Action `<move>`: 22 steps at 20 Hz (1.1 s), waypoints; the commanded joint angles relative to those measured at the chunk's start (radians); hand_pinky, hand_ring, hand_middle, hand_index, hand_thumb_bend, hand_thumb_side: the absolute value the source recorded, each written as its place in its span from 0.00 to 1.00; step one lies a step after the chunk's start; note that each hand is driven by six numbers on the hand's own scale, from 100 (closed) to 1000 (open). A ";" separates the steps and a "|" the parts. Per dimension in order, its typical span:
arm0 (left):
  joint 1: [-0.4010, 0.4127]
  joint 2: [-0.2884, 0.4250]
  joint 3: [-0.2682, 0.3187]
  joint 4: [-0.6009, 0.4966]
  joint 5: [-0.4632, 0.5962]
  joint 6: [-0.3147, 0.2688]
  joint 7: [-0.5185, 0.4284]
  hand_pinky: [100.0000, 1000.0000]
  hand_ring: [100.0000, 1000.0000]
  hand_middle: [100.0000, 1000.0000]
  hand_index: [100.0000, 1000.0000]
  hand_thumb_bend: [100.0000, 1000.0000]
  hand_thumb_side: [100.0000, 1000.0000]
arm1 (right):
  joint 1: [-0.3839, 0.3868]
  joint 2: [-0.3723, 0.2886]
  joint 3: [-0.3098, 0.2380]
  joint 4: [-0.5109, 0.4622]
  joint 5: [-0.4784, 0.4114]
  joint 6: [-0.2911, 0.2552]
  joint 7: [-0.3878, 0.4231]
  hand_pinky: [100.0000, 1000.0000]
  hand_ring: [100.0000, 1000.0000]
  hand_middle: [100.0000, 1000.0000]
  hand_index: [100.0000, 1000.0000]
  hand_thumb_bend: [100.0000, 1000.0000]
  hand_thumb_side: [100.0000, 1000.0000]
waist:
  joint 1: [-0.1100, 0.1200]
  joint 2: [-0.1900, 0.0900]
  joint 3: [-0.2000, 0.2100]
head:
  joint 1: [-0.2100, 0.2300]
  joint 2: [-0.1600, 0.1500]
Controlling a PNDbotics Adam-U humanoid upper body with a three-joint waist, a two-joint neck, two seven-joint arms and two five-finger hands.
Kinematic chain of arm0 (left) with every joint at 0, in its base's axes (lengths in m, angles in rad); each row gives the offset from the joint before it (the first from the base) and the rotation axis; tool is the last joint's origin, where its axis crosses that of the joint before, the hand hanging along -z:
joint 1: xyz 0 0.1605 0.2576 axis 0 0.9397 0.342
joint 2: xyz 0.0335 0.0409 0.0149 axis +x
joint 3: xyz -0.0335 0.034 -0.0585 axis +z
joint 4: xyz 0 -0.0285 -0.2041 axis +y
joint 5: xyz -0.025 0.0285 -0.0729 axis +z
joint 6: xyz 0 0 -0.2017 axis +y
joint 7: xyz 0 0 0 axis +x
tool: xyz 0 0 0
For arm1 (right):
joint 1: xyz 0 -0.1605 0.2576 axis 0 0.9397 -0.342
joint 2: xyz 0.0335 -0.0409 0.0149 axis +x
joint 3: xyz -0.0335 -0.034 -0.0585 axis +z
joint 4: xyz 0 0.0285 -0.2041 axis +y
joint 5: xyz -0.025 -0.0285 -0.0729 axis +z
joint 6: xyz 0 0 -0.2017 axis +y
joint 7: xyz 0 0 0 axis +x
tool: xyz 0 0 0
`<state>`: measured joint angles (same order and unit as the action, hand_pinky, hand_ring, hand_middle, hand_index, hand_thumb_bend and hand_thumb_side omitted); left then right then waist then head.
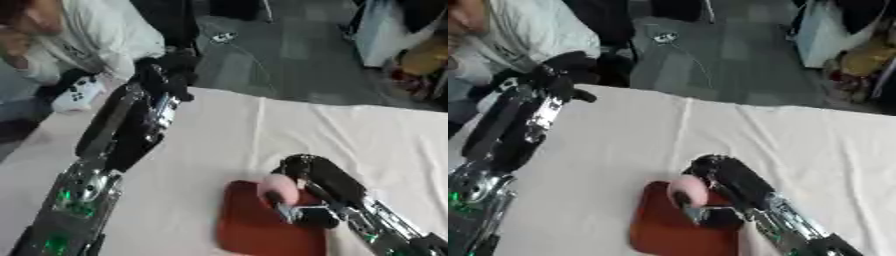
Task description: Pick up objects on the table and place them in the box.
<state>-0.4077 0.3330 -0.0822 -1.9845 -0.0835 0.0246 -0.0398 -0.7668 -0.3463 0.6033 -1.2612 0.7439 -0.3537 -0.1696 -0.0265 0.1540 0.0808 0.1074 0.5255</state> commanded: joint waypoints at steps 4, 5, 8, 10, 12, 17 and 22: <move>-0.018 0.006 0.000 -0.016 0.002 -0.002 -0.002 0.66 0.74 0.82 0.91 0.00 0.72 | -0.007 -0.002 -0.005 -0.006 0.010 0.005 0.006 0.09 0.43 0.58 0.70 0.16 0.79 | 0.003 -0.011 0.000 | 0.001 -0.007; -0.018 0.006 0.000 -0.016 0.002 -0.002 -0.002 0.66 0.74 0.82 0.91 0.00 0.72 | -0.007 -0.002 -0.005 -0.007 0.009 0.006 0.009 0.10 0.44 0.60 0.70 0.16 0.80 | 0.003 -0.011 0.000 | 0.001 -0.007; -0.018 0.006 0.000 -0.016 0.002 -0.002 -0.002 0.66 0.74 0.82 0.91 0.00 0.72 | -0.006 -0.005 -0.004 -0.013 0.005 0.010 0.019 0.14 0.46 0.63 0.72 0.16 0.81 | 0.003 -0.011 0.000 | 0.000 -0.009; -0.019 0.006 0.000 -0.016 0.002 -0.002 -0.002 0.66 0.74 0.82 0.91 0.00 0.72 | -0.005 -0.006 -0.004 -0.015 0.004 0.013 0.026 0.14 0.47 0.65 0.74 0.16 0.81 | 0.003 -0.012 0.001 | 0.000 -0.009; -0.019 0.006 0.000 -0.016 0.002 -0.002 -0.002 0.66 0.74 0.82 0.91 0.00 0.72 | -0.003 -0.008 -0.003 -0.017 0.003 0.015 0.032 0.15 0.48 0.67 0.76 0.16 0.82 | 0.003 -0.011 0.001 | 0.000 -0.008; -0.019 0.006 0.000 -0.016 0.002 -0.002 -0.003 0.66 0.74 0.82 0.91 0.00 0.72 | -0.002 -0.009 -0.001 -0.015 0.008 0.025 0.049 0.30 0.56 0.75 0.83 0.18 0.86 | 0.002 -0.011 0.002 | 0.001 -0.008; -0.019 0.006 0.000 -0.016 0.002 -0.002 -0.003 0.66 0.74 0.82 0.91 0.00 0.72 | 0.001 -0.009 0.000 -0.017 0.011 0.035 0.054 0.47 0.66 0.81 0.87 0.19 0.88 | 0.002 -0.011 0.001 | 0.002 -0.008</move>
<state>-0.4079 0.3330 -0.0823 -1.9845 -0.0835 0.0235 -0.0415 -0.7590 -0.3464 0.6097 -1.2614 0.7525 -0.3214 -0.1174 -0.0265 0.1540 0.0814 0.1074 0.5254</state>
